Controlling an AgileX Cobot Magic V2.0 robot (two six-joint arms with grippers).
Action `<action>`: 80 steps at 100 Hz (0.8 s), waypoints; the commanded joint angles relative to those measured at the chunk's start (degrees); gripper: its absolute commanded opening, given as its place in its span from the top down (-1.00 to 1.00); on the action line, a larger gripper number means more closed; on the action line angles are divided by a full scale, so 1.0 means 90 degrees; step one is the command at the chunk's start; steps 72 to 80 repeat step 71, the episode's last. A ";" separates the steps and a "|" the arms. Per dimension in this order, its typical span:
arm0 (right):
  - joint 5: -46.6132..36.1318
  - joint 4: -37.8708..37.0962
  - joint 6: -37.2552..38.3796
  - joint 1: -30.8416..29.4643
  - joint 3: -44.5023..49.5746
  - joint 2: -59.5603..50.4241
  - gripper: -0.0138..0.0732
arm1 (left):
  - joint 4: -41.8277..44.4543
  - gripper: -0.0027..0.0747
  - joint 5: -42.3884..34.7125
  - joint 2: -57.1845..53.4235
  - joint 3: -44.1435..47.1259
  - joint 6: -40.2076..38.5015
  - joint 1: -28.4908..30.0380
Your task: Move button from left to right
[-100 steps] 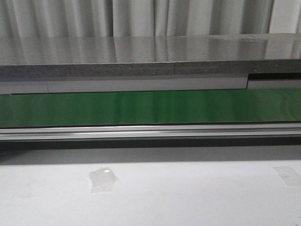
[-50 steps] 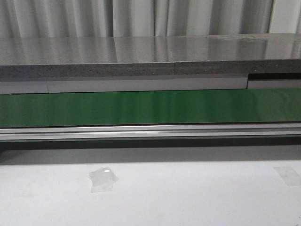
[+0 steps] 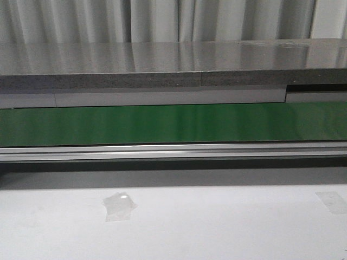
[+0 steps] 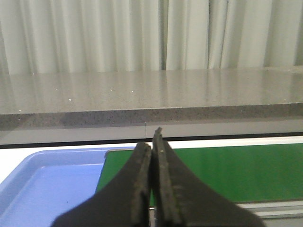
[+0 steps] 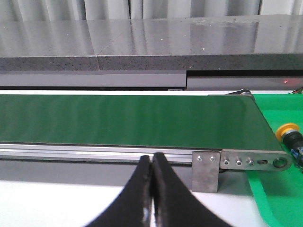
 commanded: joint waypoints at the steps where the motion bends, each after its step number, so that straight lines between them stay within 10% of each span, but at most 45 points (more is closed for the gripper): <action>1: -0.0563 -0.0089 -0.0017 0.0018 -0.0103 -0.0118 0.84 | 0.0004 0.98 -0.0623 -0.0209 0.0302 -0.0066 -0.0057; 80: -0.0563 -0.0089 -0.0017 0.0018 -0.0103 -0.0118 0.84 | -0.0120 0.98 -0.0597 -0.0209 0.0302 -0.0066 -0.0057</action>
